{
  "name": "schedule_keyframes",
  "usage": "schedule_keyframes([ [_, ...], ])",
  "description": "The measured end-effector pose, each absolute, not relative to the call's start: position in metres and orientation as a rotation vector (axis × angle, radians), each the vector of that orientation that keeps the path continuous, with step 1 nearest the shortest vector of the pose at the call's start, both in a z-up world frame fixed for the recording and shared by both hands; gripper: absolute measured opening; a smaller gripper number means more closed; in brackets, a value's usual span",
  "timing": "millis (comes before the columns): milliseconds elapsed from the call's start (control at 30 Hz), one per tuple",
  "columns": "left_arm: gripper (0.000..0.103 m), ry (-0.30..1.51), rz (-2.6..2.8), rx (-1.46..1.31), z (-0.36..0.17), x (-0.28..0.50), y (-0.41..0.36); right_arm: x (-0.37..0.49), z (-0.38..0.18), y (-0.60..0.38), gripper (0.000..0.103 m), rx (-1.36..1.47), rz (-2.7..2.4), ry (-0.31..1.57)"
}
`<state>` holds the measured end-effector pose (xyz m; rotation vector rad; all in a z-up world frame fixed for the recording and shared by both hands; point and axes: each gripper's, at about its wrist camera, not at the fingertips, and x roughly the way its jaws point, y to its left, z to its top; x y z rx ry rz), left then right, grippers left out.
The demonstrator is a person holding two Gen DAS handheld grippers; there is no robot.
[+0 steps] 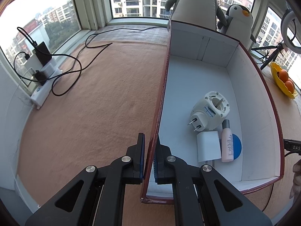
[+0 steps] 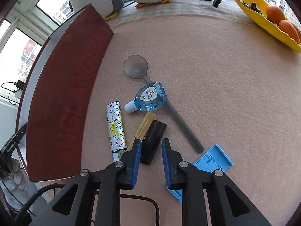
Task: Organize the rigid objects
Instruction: 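Move the right tool to the black cylinder and grasp it, then carry the black cylinder into the box and release it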
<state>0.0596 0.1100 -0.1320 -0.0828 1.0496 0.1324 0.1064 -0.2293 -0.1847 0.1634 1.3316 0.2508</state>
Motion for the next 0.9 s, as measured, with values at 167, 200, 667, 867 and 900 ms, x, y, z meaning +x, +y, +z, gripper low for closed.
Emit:
schedule_keyframes([
  [167, 0.007, 1.051, 0.141, -0.085, -0.132, 0.059, 0.109, 0.113, -0.185, -0.225, 0.019, 0.124, 0.253, 1.332],
  [200, 0.007, 1.051, 0.143, -0.086, -0.132, 0.059, 0.109, 0.115, -0.186, -0.226, 0.019, 0.116, 0.254, 1.333],
  [667, 0.007, 1.052, 0.161, -0.096, -0.130, 0.055, 0.107, 0.122, -0.192, -0.211, 0.015, -0.100, 0.243, 1.325],
  [867, 0.007, 1.053, 0.168, -0.096, -0.130, 0.055, 0.106, 0.115, -0.187, -0.215, 0.015, -0.097, 0.254, 1.304],
  [900, 0.007, 1.053, 0.169, -0.096, -0.130, 0.055, 0.106, 0.114, -0.185, -0.216, 0.015, -0.094, 0.254, 1.299],
])
